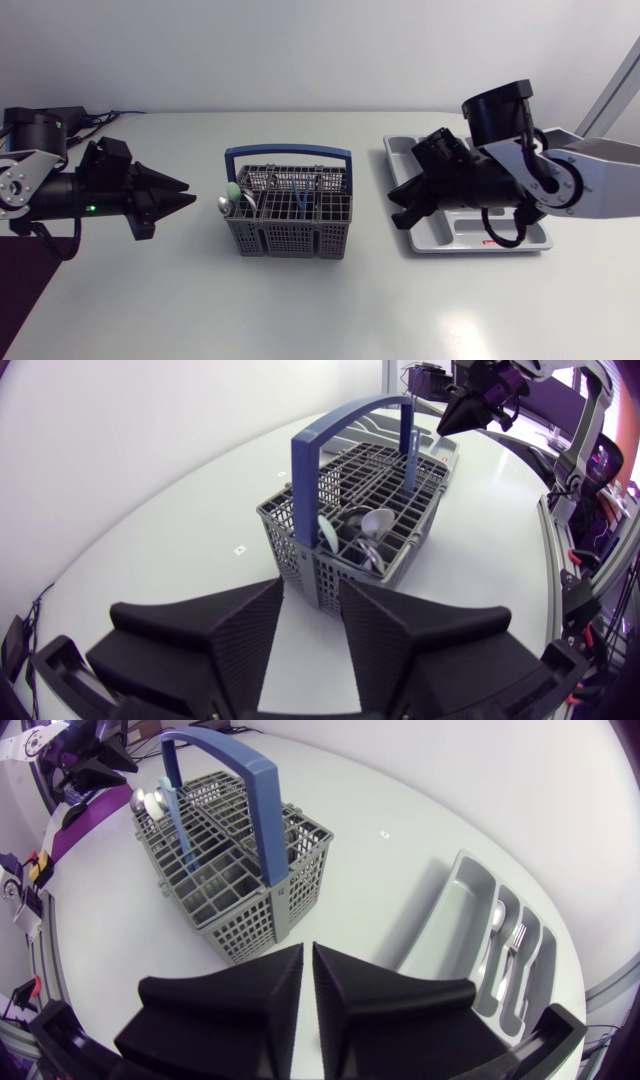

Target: Unload the cutlery basket into the drawer organizer.

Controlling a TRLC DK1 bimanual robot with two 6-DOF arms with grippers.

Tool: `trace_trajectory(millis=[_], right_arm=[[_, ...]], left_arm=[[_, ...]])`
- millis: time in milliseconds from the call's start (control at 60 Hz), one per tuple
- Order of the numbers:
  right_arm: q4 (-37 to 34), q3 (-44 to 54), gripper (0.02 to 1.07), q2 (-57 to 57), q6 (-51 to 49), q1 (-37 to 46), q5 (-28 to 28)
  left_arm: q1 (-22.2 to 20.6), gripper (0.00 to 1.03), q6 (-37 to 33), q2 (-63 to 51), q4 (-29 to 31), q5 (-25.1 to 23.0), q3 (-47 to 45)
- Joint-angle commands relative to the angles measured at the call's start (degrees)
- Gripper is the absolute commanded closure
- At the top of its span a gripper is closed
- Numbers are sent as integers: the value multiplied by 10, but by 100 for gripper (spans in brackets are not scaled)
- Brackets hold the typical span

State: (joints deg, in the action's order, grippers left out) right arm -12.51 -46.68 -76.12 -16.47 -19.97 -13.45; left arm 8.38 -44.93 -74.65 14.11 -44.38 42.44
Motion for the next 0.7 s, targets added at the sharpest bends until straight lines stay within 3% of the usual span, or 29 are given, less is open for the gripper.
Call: trace_trajectory(millis=[0,117,300,400,683], right_arm=[[-18,19,69,25,17,-15,9],[-32,20,43,40,28,-27,21],[-48,19,26,55,43,-43,26],[-50,22,19,62,49,-55,35],[-80,9,14,82,71,-75,37]], left_arm=[[-13,47,20,37,35,9,-7],[-43,37,47,46,103,40,23],[-80,25,81,44,155,49,55],[-86,17,101,25,157,54,74],[-79,17,151,-102,182,70,162]])
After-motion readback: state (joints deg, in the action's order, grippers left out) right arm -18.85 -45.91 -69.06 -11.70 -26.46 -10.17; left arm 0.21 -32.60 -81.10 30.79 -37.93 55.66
